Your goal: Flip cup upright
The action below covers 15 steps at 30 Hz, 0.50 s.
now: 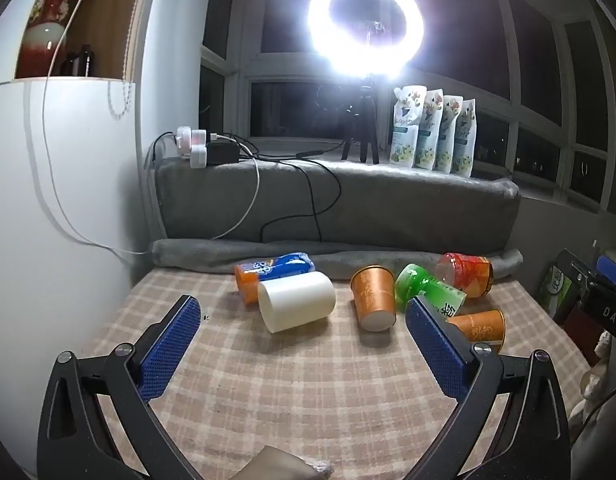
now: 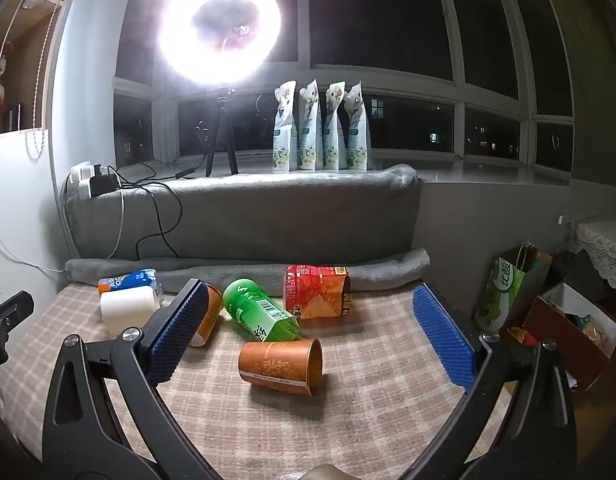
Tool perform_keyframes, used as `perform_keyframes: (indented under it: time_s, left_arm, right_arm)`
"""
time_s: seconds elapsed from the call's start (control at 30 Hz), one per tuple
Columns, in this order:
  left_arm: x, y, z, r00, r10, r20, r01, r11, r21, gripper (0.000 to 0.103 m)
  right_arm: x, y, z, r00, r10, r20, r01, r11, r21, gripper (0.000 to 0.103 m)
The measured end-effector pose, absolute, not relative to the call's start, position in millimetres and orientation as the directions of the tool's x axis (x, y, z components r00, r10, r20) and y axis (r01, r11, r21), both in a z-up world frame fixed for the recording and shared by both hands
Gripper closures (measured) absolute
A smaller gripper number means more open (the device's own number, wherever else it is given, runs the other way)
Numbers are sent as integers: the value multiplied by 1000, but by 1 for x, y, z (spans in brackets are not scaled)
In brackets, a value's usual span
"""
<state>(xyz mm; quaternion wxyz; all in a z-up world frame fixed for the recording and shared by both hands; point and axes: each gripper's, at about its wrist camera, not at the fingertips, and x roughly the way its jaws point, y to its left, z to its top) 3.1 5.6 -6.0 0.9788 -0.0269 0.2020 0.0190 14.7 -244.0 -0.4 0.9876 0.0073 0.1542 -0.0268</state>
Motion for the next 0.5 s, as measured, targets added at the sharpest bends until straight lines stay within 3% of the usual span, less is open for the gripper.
perform_keyframes:
  time_s: [0.5]
  left_arm:
    - [-3, 8, -5, 919, 18, -393, -41, 998, -51, 1]
  right_arm:
    - [11, -246, -2, 951, -57, -304, 63, 998, 12, 0]
